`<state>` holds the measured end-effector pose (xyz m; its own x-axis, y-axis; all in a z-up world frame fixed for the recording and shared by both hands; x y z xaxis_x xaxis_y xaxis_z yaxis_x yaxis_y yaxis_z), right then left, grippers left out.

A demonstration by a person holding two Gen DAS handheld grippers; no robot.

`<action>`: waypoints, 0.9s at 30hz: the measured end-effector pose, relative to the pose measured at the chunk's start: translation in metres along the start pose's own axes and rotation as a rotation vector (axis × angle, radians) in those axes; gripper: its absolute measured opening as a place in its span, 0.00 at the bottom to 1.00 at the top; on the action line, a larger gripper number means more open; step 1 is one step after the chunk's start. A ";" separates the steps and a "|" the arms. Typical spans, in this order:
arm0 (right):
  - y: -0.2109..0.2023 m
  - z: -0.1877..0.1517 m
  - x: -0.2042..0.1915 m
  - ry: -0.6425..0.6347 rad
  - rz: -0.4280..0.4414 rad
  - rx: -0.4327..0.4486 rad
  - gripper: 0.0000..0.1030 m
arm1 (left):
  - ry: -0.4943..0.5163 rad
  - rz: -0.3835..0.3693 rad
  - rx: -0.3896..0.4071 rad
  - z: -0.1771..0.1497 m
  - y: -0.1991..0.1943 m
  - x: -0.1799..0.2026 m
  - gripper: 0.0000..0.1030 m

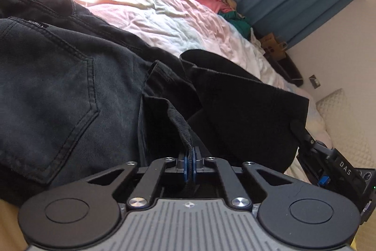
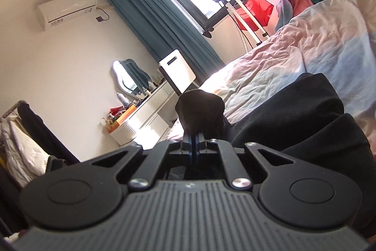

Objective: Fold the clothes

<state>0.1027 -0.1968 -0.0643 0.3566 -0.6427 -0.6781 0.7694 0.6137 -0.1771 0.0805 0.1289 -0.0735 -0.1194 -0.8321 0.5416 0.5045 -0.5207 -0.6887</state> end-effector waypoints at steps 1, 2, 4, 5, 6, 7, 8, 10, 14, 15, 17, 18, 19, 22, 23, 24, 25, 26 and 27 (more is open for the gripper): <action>0.001 -0.002 -0.002 -0.010 0.001 -0.011 0.06 | 0.012 0.040 -0.065 -0.008 -0.001 0.001 0.04; 0.002 -0.004 -0.003 -0.018 0.005 -0.022 0.06 | 0.021 0.072 -0.115 -0.015 -0.003 0.001 0.05; 0.003 -0.009 -0.009 -0.037 0.012 -0.039 0.06 | 0.024 0.109 -0.160 -0.023 -0.011 0.001 0.07; 0.003 -0.011 -0.012 -0.048 0.012 -0.045 0.06 | 0.031 0.121 -0.168 -0.025 -0.017 0.002 0.09; 0.005 -0.011 -0.014 -0.058 0.008 -0.049 0.06 | 0.048 0.121 -0.144 -0.021 -0.024 0.006 0.10; 0.006 -0.012 -0.015 -0.066 0.002 -0.051 0.06 | 0.064 0.123 -0.115 -0.016 -0.032 0.010 0.11; 0.006 -0.011 -0.015 -0.070 -0.004 -0.051 0.06 | 0.078 0.121 -0.085 -0.010 -0.038 0.014 0.16; 0.007 -0.009 -0.014 -0.068 -0.014 -0.043 0.06 | 0.106 0.101 -0.016 0.009 -0.043 0.024 0.32; -0.001 -0.001 -0.008 -0.024 -0.022 0.007 0.06 | 0.099 0.145 0.076 0.050 -0.018 0.023 0.56; -0.003 0.002 -0.007 -0.012 -0.024 0.017 0.06 | 0.088 0.169 0.090 0.059 -0.007 0.019 0.57; -0.008 0.007 -0.003 0.009 -0.027 0.039 0.06 | 0.056 0.237 0.099 0.077 0.018 0.008 0.59; -0.011 0.010 -0.003 0.015 -0.029 0.052 0.06 | 0.046 0.258 0.080 0.084 0.031 0.003 0.59; -0.013 0.012 -0.002 0.021 -0.030 0.065 0.06 | 0.041 0.276 0.060 0.092 0.044 -0.001 0.59; -0.021 0.018 0.000 0.042 -0.026 0.097 0.06 | 0.029 0.225 -0.009 0.102 0.078 -0.003 0.58; -0.023 0.021 0.001 0.045 -0.024 0.106 0.06 | 0.031 0.211 -0.029 0.103 0.089 -0.002 0.59; -0.024 0.023 0.003 0.051 -0.023 0.117 0.06 | 0.051 0.226 -0.038 0.102 0.097 0.000 0.60; -0.026 0.025 0.005 0.062 -0.021 0.129 0.06 | 0.083 0.249 -0.041 0.099 0.103 0.004 0.61; -0.027 0.027 0.007 0.076 -0.017 0.140 0.06 | 0.118 0.261 -0.041 0.096 0.107 0.008 0.58; -0.029 0.028 0.009 0.093 -0.012 0.148 0.06 | 0.155 0.268 -0.041 0.091 0.112 0.012 0.54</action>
Point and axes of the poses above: each gripper's, at about its wrist camera, not at the fingertips, and y roughly the way its jaws point, x to its right, z to its top, the point moved 5 cm from there along y, roughly the way its jaws point, and after that the axes turned 2 degrees about y, right-handed, at the moved point
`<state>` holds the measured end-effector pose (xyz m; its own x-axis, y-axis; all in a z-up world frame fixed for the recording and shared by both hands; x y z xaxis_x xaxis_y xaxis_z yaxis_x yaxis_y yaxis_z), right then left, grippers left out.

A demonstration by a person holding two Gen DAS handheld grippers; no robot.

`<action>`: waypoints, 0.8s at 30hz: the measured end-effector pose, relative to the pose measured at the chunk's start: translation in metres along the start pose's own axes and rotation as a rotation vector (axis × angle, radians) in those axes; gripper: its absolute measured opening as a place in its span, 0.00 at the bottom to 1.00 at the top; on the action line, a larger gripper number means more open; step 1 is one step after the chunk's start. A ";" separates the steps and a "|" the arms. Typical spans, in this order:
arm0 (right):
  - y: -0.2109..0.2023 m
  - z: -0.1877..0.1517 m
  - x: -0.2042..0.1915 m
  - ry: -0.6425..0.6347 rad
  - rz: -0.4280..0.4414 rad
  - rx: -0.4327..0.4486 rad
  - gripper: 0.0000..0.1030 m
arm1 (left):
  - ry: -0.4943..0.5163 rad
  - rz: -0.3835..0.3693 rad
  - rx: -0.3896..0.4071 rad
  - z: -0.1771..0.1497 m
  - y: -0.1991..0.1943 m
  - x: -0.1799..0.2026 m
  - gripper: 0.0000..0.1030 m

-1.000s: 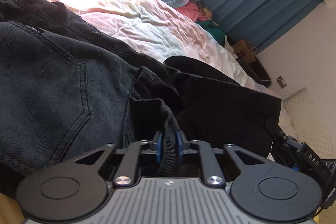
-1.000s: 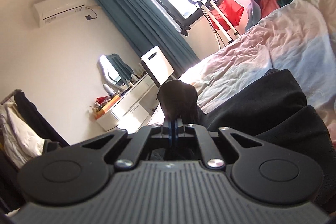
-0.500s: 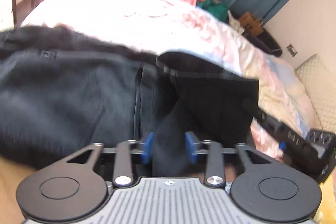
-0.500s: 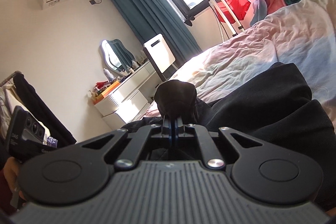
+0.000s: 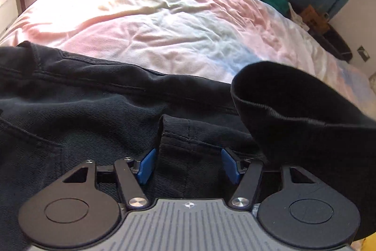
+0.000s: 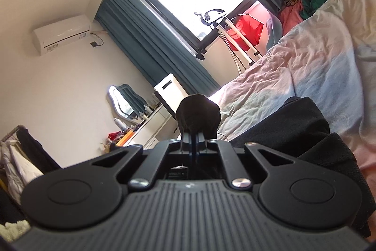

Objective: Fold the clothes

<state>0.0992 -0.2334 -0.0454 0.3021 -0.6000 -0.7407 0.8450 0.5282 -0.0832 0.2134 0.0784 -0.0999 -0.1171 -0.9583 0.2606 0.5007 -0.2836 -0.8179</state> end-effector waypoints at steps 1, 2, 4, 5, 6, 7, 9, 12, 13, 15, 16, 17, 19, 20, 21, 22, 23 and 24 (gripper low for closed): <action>-0.001 0.003 0.003 0.014 0.004 0.006 0.06 | 0.027 0.005 0.002 -0.004 0.003 0.004 0.46; -0.002 0.005 0.005 0.024 0.005 0.012 0.06 | 0.049 0.008 0.002 -0.008 0.004 0.008 0.37; -0.005 0.010 0.008 0.046 0.014 0.025 0.06 | 0.053 0.006 -0.001 -0.010 0.006 0.012 0.30; -0.006 0.012 0.009 0.058 0.023 0.031 0.06 | 0.047 0.002 0.000 -0.009 0.006 0.013 0.26; -0.008 0.013 0.009 0.064 0.029 0.038 0.06 | 0.037 -0.007 0.006 -0.006 0.004 0.013 0.23; -0.009 0.015 0.008 0.065 0.034 0.045 0.06 | 0.026 -0.010 0.019 -0.002 0.000 0.012 0.19; -0.012 0.017 0.004 0.046 0.045 0.051 0.06 | -0.017 0.002 0.072 0.011 -0.012 0.007 0.17; -0.010 0.011 -0.012 -0.040 0.061 0.037 0.06 | -0.127 -0.014 0.106 0.029 -0.021 -0.011 0.17; -0.008 0.007 -0.019 -0.081 0.061 0.024 0.06 | -0.147 -0.023 0.096 0.030 -0.018 -0.015 0.18; 0.001 -0.006 -0.031 -0.165 0.056 -0.017 0.06 | -0.167 -0.018 0.081 0.025 -0.010 -0.023 0.20; 0.007 -0.015 -0.036 -0.195 0.051 -0.044 0.06 | -0.173 -0.011 0.076 0.022 -0.005 -0.027 0.24; 0.014 -0.024 -0.039 -0.223 0.044 -0.073 0.06 | -0.186 -0.010 0.076 0.019 -0.002 -0.032 0.28; 0.028 -0.047 -0.046 -0.305 0.018 -0.144 0.06 | -0.243 -0.033 0.092 0.013 -0.004 -0.045 0.38; 0.034 -0.058 -0.050 -0.357 0.004 -0.171 0.06 | -0.266 -0.042 0.101 0.011 -0.010 -0.049 0.40; 0.037 -0.068 -0.054 -0.411 -0.007 -0.190 0.06 | -0.271 -0.043 0.112 0.009 -0.019 -0.051 0.40; 0.040 -0.078 -0.059 -0.469 -0.019 -0.209 0.06 | -0.275 -0.044 0.122 0.007 -0.027 -0.052 0.41; 0.040 -0.086 -0.064 -0.522 -0.032 -0.221 0.06 | -0.280 -0.045 0.132 0.005 -0.036 -0.054 0.45; 0.038 -0.091 -0.068 -0.569 -0.045 -0.226 0.06 | -0.282 -0.053 0.152 0.004 -0.047 -0.054 0.48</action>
Point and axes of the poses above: each gripper's, at about its wrist camera, not at the fingertips, and y roughly the way its jaws point, x to its right, z to its top, the point moved 5 cm from there along y, roughly the way its jaws point, and after that the axes turned 2 degrees about y, right-handed, at the moved point
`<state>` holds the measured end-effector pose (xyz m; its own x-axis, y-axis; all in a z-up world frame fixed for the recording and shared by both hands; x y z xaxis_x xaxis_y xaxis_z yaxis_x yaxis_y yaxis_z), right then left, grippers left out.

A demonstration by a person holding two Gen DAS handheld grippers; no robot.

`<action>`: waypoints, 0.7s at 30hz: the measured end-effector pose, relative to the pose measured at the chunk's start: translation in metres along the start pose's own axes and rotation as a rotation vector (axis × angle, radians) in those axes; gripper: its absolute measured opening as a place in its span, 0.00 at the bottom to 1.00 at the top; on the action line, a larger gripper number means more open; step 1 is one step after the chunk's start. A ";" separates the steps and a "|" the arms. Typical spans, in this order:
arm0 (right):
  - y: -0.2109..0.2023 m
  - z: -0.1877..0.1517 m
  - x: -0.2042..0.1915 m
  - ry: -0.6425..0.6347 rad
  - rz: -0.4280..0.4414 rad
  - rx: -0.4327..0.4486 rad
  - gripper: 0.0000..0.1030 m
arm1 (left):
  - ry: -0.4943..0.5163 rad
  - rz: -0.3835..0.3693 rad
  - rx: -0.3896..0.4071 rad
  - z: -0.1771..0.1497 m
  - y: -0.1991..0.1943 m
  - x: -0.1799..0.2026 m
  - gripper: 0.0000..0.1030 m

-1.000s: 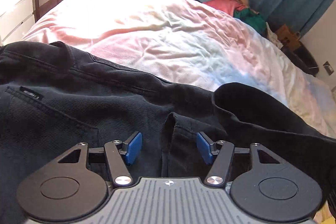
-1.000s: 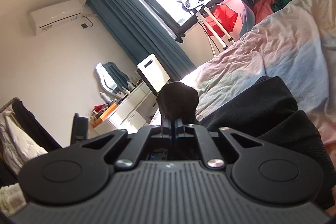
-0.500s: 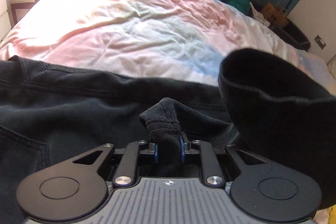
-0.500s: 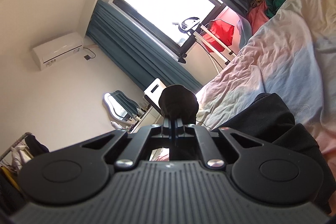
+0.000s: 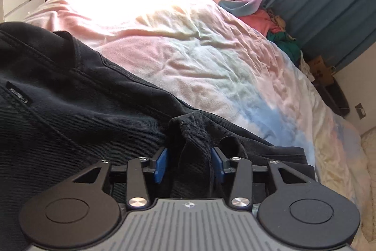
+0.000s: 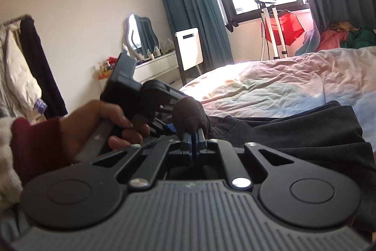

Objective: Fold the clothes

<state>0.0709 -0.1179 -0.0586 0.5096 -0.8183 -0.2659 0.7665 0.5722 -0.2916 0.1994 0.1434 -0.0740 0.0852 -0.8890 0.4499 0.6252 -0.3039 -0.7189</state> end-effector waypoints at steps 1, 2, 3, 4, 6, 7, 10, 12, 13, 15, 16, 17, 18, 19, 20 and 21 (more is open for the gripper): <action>-0.001 -0.002 -0.006 -0.046 -0.016 -0.009 0.06 | 0.002 -0.025 0.034 0.000 -0.014 0.003 0.58; -0.002 -0.005 -0.012 -0.093 -0.032 -0.017 0.06 | -0.001 -0.065 0.062 -0.002 -0.029 0.007 0.69; -0.003 -0.007 -0.016 -0.126 -0.045 -0.027 0.06 | -0.013 -0.132 0.079 -0.005 -0.044 0.012 0.74; -0.004 -0.009 -0.017 -0.146 -0.055 -0.037 0.06 | -0.025 -0.191 0.085 -0.009 -0.055 0.016 0.80; -0.005 -0.013 -0.020 -0.189 -0.076 -0.053 0.06 | -0.038 -0.287 0.005 -0.024 -0.057 0.026 0.81; -0.006 -0.015 -0.021 -0.209 -0.088 -0.058 0.06 | -0.031 -0.318 -0.060 -0.034 -0.051 0.030 0.82; -0.008 -0.017 -0.023 -0.239 -0.114 -0.068 0.06 | -0.033 -0.347 -0.177 -0.059 -0.030 0.033 0.82; -0.011 -0.018 -0.024 -0.243 -0.128 -0.073 0.06 | -0.079 -0.369 -0.227 -0.068 -0.018 0.028 0.82; -0.012 -0.018 -0.024 -0.243 -0.136 -0.075 0.06 | -0.105 -0.387 -0.243 -0.069 -0.015 0.025 0.82; -0.014 -0.017 -0.023 -0.227 -0.145 -0.070 0.06 | -0.140 -0.435 -0.254 -0.067 -0.013 0.019 0.82; -0.016 -0.015 -0.022 -0.220 -0.148 -0.062 0.06 | -0.155 -0.462 -0.257 -0.067 -0.012 0.018 0.82; -0.017 -0.013 -0.022 -0.214 -0.149 -0.051 0.06 | -0.164 -0.483 -0.262 -0.067 -0.011 0.017 0.83; -0.018 -0.011 -0.022 -0.209 -0.146 -0.042 0.06 | -0.174 -0.504 -0.267 -0.068 -0.010 0.017 0.83; -0.018 -0.009 -0.023 -0.203 -0.139 -0.035 0.06 | -0.183 -0.521 -0.272 -0.068 -0.008 0.017 0.84; -0.019 -0.008 -0.024 -0.204 -0.133 -0.032 0.06 | -0.190 -0.533 -0.276 -0.069 -0.005 0.018 0.84; -0.019 -0.008 -0.025 -0.213 -0.127 -0.035 0.06 | -0.195 -0.546 -0.279 -0.068 -0.003 0.019 0.83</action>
Point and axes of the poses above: each gripper's, at about its wrist camera, not at the fingertips, and y roughly the way its jaws point, x to its right, z to its top, the point moved 5 cm from there along y, roughly the way its jaws point, and after that the axes turned 2 degrees about y, right-handed, at the moved point
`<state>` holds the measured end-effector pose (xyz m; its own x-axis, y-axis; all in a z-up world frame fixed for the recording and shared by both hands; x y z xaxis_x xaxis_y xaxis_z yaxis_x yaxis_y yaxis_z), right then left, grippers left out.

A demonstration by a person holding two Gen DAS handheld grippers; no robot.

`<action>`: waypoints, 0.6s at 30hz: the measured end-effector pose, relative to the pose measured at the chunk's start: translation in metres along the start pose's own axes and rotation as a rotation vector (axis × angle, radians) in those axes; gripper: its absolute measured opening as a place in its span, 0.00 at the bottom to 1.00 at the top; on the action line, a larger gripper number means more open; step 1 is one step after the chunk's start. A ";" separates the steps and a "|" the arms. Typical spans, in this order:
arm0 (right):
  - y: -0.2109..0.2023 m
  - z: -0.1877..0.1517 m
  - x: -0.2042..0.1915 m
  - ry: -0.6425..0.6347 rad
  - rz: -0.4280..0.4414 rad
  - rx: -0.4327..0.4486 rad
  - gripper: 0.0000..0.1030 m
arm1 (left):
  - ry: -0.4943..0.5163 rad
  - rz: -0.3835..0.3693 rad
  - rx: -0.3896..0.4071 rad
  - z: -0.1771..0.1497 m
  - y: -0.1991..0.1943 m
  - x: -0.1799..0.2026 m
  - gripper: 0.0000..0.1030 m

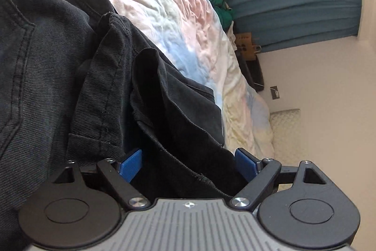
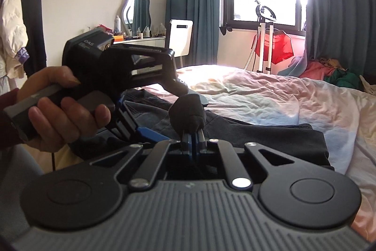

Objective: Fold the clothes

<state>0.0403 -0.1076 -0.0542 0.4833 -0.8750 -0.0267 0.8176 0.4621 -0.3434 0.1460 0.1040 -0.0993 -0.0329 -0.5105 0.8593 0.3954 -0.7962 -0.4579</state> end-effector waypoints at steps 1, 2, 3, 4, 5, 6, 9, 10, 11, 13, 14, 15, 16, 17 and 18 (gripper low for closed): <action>0.000 0.000 -0.002 -0.008 0.006 -0.002 0.06 | 0.002 -0.018 -0.004 0.001 0.003 0.001 0.82; -0.001 -0.001 -0.004 -0.023 0.012 -0.004 0.06 | 0.014 -0.039 -0.011 0.003 0.006 0.005 0.81; -0.001 -0.001 -0.007 -0.044 0.019 -0.007 0.06 | 0.035 -0.055 -0.014 0.004 0.008 0.009 0.80; -0.001 -0.002 -0.010 -0.064 0.026 -0.010 0.06 | 0.064 -0.070 -0.011 0.006 0.011 0.014 0.79; -0.001 -0.003 -0.013 -0.082 0.031 -0.014 0.06 | 0.093 -0.075 -0.008 0.008 0.015 0.018 0.77; 0.000 -0.004 -0.014 -0.090 0.031 -0.018 0.06 | 0.116 -0.066 -0.004 0.012 0.019 0.020 0.74; 0.006 -0.011 -0.014 -0.078 0.042 -0.042 0.06 | 0.180 -0.006 0.013 0.021 0.031 0.021 0.53; 0.009 -0.014 -0.014 -0.076 0.046 -0.052 0.06 | 0.198 0.015 0.018 0.023 0.033 0.019 0.44; 0.011 -0.016 -0.014 -0.073 0.050 -0.060 0.06 | 0.211 0.033 0.020 0.023 0.035 0.017 0.30; 0.016 -0.017 -0.014 -0.057 0.057 -0.071 0.06 | 0.234 0.069 0.029 0.023 0.037 0.012 0.09; 0.019 -0.018 -0.014 -0.040 0.064 -0.077 0.06 | 0.242 0.082 0.046 0.022 0.033 0.011 0.08; 0.022 -0.019 -0.012 -0.021 0.071 -0.083 0.06 | 0.257 0.089 0.065 0.022 0.029 0.011 0.07; 0.024 -0.020 -0.011 -0.006 0.075 -0.089 0.06 | 0.279 0.095 0.088 0.023 0.024 0.013 0.06; 0.027 -0.021 -0.011 0.004 0.076 -0.094 0.07 | 0.301 0.100 0.110 0.023 0.018 0.015 0.05; 0.030 -0.022 -0.010 0.014 0.078 -0.097 0.08 | 0.320 0.104 0.128 0.023 0.011 0.016 0.05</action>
<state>0.0531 -0.0879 -0.0847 0.5390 -0.8394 -0.0696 0.7436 0.5130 -0.4288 0.1711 0.0946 -0.0855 -0.2637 -0.6789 0.6852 0.5233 -0.6975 -0.4896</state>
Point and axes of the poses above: each gripper's, at about its wrist camera, not at the fingertips, and y roughly the way its jaws point, x to its right, z to its top, the point moved 5 cm from there along y, roughly the way its jaws point, and after that the axes turned 2 degrees about y, right-handed, at the moved point
